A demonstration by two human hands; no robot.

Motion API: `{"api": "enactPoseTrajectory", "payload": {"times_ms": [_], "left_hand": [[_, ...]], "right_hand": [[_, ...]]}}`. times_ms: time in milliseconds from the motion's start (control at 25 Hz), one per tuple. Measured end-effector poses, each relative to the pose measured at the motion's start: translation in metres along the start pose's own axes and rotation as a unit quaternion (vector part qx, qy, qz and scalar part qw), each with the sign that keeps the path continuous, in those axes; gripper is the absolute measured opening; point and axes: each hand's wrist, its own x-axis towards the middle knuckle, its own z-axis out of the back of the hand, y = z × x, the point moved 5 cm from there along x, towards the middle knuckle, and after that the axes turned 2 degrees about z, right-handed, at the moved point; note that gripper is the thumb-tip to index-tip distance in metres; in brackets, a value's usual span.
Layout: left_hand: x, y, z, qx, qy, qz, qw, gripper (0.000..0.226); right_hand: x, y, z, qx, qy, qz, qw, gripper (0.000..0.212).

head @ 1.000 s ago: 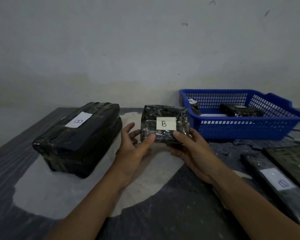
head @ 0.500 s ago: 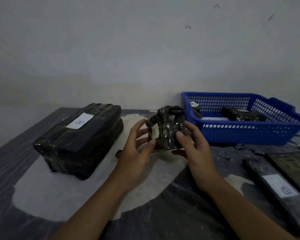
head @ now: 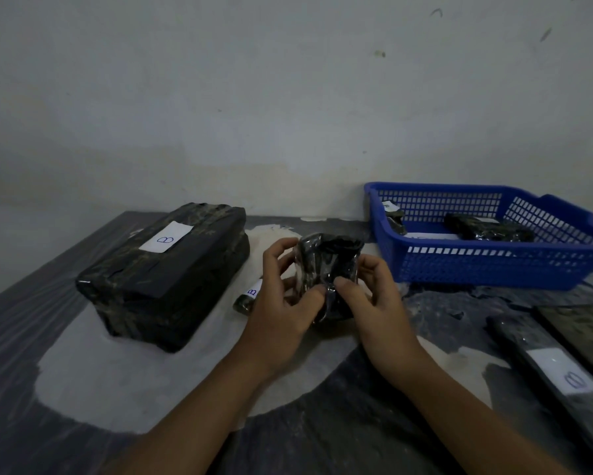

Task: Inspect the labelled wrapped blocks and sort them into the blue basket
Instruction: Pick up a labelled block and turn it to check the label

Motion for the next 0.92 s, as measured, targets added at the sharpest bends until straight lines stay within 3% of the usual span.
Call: {"api": "enactPoseTrajectory", "payload": {"times_ms": [320,600,920], "left_hand": [[0.0001,-0.0011,-0.0027,0.046,-0.018,-0.021,0.999,0.063],[-0.0015,-0.0020,-0.0007,0.023,-0.012,-0.026,0.999,0.069],[0.0001,0.0017,-0.0039,0.088,-0.003,-0.053,0.995,0.078]], "right_hand": [[-0.0006,-0.0013,-0.0043,-0.086,-0.017,0.030,0.996,0.031],[-0.0007,0.0019,-0.0004,-0.020,0.005,0.005,1.000,0.032],[0.0003,-0.0012,-0.0015,-0.055,0.017,-0.012,0.998,0.045]]}}
